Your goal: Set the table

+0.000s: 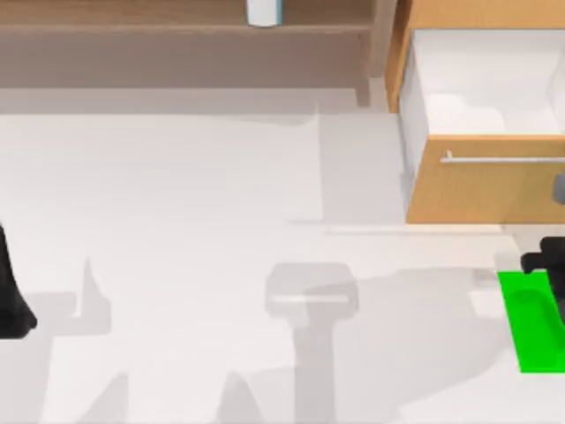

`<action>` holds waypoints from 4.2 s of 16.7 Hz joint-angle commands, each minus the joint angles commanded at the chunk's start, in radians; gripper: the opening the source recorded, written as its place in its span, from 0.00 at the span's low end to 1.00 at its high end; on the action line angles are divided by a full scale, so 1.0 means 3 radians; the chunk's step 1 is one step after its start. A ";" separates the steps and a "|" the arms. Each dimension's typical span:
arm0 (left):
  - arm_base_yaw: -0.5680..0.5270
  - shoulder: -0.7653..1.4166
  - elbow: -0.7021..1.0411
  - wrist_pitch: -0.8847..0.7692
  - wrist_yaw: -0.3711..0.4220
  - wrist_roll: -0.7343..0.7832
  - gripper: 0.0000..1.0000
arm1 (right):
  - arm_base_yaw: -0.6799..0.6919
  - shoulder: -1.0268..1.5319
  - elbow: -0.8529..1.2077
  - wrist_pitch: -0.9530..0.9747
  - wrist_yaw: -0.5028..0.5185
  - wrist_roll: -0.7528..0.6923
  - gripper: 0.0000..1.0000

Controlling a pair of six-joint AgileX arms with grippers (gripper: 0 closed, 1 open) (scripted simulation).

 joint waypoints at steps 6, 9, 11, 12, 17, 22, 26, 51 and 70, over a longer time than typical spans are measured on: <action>0.0000 0.0000 0.0000 0.0000 0.0000 0.0000 1.00 | -0.0004 -0.0061 0.0078 0.0058 0.0002 0.0000 0.00; 0.0000 0.0000 0.0000 0.0000 0.0000 0.0000 1.00 | -0.0005 -0.0089 0.0109 0.0093 0.0001 0.0000 0.00; 0.0000 0.0000 0.0000 0.0000 0.0000 0.0000 1.00 | -0.0005 -0.0101 0.0122 0.0115 0.0000 -0.0001 0.00; 0.0000 0.0000 0.0000 0.0000 0.0000 0.0000 1.00 | -0.0005 -0.0104 0.0124 0.0125 0.0000 -0.0001 0.00; 0.0000 0.0000 0.0000 0.0000 0.0000 0.0000 1.00 | -0.0007 -0.0080 0.0092 0.0160 -0.0002 -0.0002 0.00; 0.0000 0.0000 0.0000 0.0000 0.0000 0.0000 1.00 | -0.0011 0.0042 -0.0039 0.0151 0.0000 -0.0004 0.00; 0.0000 0.0000 0.0000 0.0000 0.0000 0.0000 1.00 | -0.0011 0.0113 -0.0110 0.0132 0.0000 -0.0004 0.00; 0.0000 0.0000 0.0000 0.0000 0.0000 0.0000 1.00 | -0.0011 0.0111 -0.0109 0.0132 0.0000 -0.0004 1.00; 0.0000 0.0000 0.0000 0.0000 0.0000 0.0000 1.00 | 0.1259 -0.0086 -0.1697 0.4486 0.0370 -0.2702 1.00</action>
